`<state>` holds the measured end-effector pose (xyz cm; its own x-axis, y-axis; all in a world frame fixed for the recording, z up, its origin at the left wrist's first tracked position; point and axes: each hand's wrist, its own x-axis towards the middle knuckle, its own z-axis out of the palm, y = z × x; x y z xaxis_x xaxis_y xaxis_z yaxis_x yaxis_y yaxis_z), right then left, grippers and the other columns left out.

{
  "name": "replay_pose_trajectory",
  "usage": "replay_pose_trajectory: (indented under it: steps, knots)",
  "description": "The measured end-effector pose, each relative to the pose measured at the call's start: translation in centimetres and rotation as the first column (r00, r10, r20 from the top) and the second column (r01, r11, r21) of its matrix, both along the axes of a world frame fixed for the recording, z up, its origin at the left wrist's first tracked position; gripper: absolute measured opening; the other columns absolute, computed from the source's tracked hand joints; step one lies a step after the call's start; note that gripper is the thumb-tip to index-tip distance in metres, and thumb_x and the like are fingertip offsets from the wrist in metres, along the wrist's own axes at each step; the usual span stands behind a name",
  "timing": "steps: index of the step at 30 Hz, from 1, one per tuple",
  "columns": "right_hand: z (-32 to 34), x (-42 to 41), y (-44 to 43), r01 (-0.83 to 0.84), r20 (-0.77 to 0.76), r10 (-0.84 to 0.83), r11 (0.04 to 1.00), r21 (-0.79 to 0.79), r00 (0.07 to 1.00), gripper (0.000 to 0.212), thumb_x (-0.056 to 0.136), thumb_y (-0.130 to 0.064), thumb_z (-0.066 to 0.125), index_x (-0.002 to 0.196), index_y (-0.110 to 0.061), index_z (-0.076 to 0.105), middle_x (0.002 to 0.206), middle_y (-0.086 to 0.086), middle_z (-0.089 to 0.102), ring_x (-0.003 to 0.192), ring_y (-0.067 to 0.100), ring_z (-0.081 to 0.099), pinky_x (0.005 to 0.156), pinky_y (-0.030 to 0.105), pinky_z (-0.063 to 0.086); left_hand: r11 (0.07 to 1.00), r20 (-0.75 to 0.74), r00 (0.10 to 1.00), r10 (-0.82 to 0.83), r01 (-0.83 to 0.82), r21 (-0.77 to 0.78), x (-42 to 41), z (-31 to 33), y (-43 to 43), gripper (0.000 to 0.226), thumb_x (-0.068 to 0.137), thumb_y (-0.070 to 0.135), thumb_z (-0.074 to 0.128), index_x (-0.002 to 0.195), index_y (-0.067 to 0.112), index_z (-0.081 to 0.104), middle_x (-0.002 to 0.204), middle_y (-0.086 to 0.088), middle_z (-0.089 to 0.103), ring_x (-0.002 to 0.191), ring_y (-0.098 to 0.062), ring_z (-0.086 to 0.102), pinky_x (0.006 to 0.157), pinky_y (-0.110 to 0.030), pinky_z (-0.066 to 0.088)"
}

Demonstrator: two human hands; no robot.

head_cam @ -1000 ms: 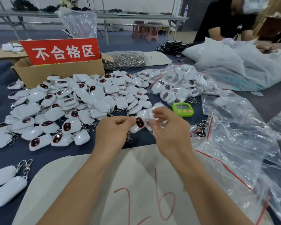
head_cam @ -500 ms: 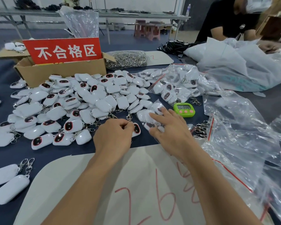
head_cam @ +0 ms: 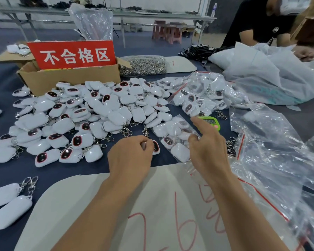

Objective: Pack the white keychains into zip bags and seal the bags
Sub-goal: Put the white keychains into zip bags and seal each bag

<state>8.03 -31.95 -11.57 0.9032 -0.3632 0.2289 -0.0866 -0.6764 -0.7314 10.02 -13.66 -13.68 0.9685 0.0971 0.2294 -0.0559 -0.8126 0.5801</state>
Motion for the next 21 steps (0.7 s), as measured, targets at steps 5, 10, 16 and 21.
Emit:
replay_pose_trajectory:
  steps: [5,10,16,21]
  knots:
    - [-0.5,0.4,-0.2,0.046,-0.002,-0.046,0.995,-0.084,0.999,0.036,0.09,-0.004,0.056,0.115,-0.023,0.072,0.124,-0.002,0.061,0.109,0.021,0.055,0.083,0.023,0.029,0.996,0.032,0.998,-0.061,0.059,0.07,0.0,-0.3,0.0,0.023,0.089,0.044,0.05,0.09,0.039,0.072,0.085,0.013,0.064,0.088,-0.013,0.052,0.068,-0.032,0.034]
    - [-0.6,0.8,-0.3,0.08,-0.016,-0.083,0.989,-0.126,0.996,0.022,0.088,-0.001,0.056,0.089,-0.021,0.066,0.109,-0.01,0.047,0.096,0.014,0.043,0.071,0.023,0.021,0.991,0.016,0.991,-0.136,0.136,-0.006,0.1,-0.7,0.4,0.018,0.088,0.047,0.053,0.094,0.043,0.069,0.095,0.023,0.061,0.093,-0.005,0.043,0.071,-0.028,0.032]
    - [-0.4,0.3,-0.6,0.045,-0.021,-0.047,0.994,-0.103,0.999,0.022,0.092,-0.006,0.056,0.093,-0.023,0.07,0.113,-0.012,0.046,0.102,0.012,0.045,0.081,0.025,0.027,0.969,0.015,0.97,-0.244,0.244,-0.047,-0.3,-0.3,0.1,0.009,0.087,0.041,0.07,0.095,0.038,0.074,0.088,0.016,0.062,0.093,-0.008,0.05,0.078,-0.029,0.042]
    - [-0.4,0.5,-0.6,0.046,-0.032,-0.049,0.995,-0.087,0.998,0.022,0.09,-0.006,0.057,0.089,-0.025,0.069,0.104,-0.008,0.05,0.09,0.02,0.053,0.071,0.028,0.027,0.944,-0.04,0.96,-0.278,0.266,-0.195,-0.3,0.4,0.4,0.025,0.08,0.036,0.075,0.1,0.05,0.07,0.079,0.022,0.068,0.08,-0.002,0.06,0.071,-0.026,0.05]
